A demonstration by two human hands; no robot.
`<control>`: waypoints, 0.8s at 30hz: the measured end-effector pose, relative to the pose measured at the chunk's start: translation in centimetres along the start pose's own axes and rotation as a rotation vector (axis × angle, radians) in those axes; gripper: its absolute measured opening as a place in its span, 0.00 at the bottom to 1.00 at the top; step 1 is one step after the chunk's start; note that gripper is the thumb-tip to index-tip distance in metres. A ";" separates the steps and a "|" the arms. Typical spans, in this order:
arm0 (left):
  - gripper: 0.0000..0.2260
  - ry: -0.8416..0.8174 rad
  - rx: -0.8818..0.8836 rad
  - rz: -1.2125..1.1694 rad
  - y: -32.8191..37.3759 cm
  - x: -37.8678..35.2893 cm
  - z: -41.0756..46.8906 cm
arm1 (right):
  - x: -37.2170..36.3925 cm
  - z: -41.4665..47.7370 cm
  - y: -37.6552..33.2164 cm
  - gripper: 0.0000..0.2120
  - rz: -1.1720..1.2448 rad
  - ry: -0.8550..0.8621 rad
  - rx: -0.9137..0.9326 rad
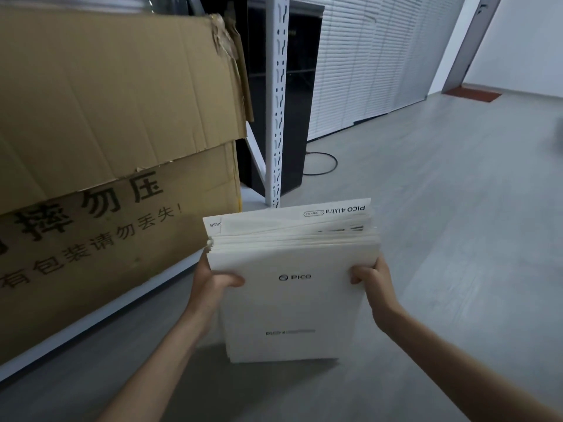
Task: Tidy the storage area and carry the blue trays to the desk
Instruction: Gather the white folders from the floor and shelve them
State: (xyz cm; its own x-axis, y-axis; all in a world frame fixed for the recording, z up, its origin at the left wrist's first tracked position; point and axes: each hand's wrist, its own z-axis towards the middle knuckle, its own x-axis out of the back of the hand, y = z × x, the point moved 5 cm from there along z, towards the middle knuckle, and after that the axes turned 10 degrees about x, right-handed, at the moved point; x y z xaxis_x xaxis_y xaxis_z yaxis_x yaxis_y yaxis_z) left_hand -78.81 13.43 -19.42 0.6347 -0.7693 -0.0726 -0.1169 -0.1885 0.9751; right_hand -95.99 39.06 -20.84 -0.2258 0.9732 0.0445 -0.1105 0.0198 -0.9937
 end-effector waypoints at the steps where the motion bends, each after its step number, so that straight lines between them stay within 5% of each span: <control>1: 0.30 -0.012 -0.002 0.005 0.0 0.0 0.1 | 0.2 -0.2 0.0 0.22 0.005 0.007 -0.008; 7: 0.30 -0.065 -0.022 0.021 -0.2 0.3 0.8 | 0.5 0.2 -0.3 0.19 0.021 0.004 0.043; 13: 0.31 -0.109 -0.060 0.032 0.1 0.3 1.3 | 0.2 1.0 -2.7 0.29 0.080 0.035 0.211; 24: 0.28 -0.133 -0.070 0.053 0.0 0.2 2.0 | -1.1 4.7 -2.9 0.10 0.105 0.197 0.007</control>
State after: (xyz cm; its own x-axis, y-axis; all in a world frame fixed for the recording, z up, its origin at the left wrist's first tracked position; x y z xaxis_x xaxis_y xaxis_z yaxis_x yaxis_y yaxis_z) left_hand -80.24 12.08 -19.81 0.5218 -0.8520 -0.0436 -0.0906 -0.1062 0.9902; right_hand -99.97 36.83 -17.54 -0.0433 0.9958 -0.0806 -0.1028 -0.0847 -0.9911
